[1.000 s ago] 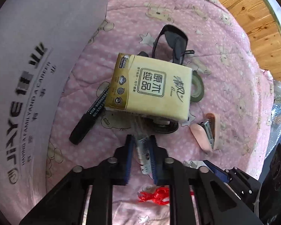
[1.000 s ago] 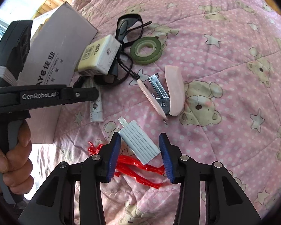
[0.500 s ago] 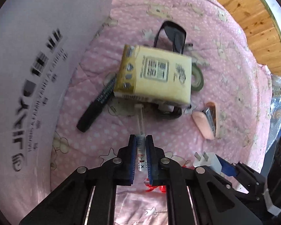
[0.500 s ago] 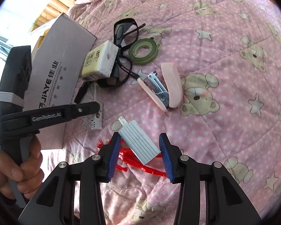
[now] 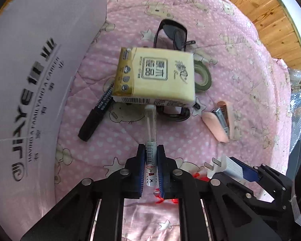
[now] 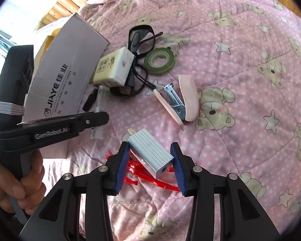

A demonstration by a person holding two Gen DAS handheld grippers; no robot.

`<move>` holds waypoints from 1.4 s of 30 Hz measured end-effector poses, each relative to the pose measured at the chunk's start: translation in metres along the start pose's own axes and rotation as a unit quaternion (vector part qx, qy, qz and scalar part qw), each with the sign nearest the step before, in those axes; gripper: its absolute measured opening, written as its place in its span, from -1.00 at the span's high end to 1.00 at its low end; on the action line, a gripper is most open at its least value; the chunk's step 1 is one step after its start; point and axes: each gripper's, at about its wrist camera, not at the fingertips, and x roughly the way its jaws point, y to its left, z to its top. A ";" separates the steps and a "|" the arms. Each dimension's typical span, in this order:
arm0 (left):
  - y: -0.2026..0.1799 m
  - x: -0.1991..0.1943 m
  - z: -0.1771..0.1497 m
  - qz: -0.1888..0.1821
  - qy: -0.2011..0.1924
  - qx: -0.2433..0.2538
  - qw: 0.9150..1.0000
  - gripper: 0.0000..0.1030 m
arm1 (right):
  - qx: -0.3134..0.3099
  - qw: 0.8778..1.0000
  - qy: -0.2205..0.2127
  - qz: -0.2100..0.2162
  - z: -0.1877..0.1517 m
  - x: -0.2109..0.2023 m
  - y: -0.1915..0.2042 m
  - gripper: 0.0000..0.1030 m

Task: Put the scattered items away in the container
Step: 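Carry the power bank with right tool while left tool carries the tube to the box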

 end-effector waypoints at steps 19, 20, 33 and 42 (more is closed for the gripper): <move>-0.024 -0.059 0.014 -0.066 -0.059 0.005 0.996 0.78 | -0.036 0.999 -0.033 -0.017 0.005 -0.034 0.047 0.14; -0.024 -0.064 0.012 -0.068 -0.063 0.006 0.996 0.78 | -0.039 0.998 -0.034 -0.018 0.006 -0.035 0.050 0.14; -0.004 -0.123 -0.006 -0.099 -0.128 -0.013 0.987 0.78 | -0.088 0.994 -0.057 -0.034 0.004 -0.062 0.099 0.14; 0.024 -0.168 -0.017 -0.114 -0.181 -0.047 0.976 0.78 | -0.126 0.989 -0.071 -0.030 0.018 -0.073 0.140 0.14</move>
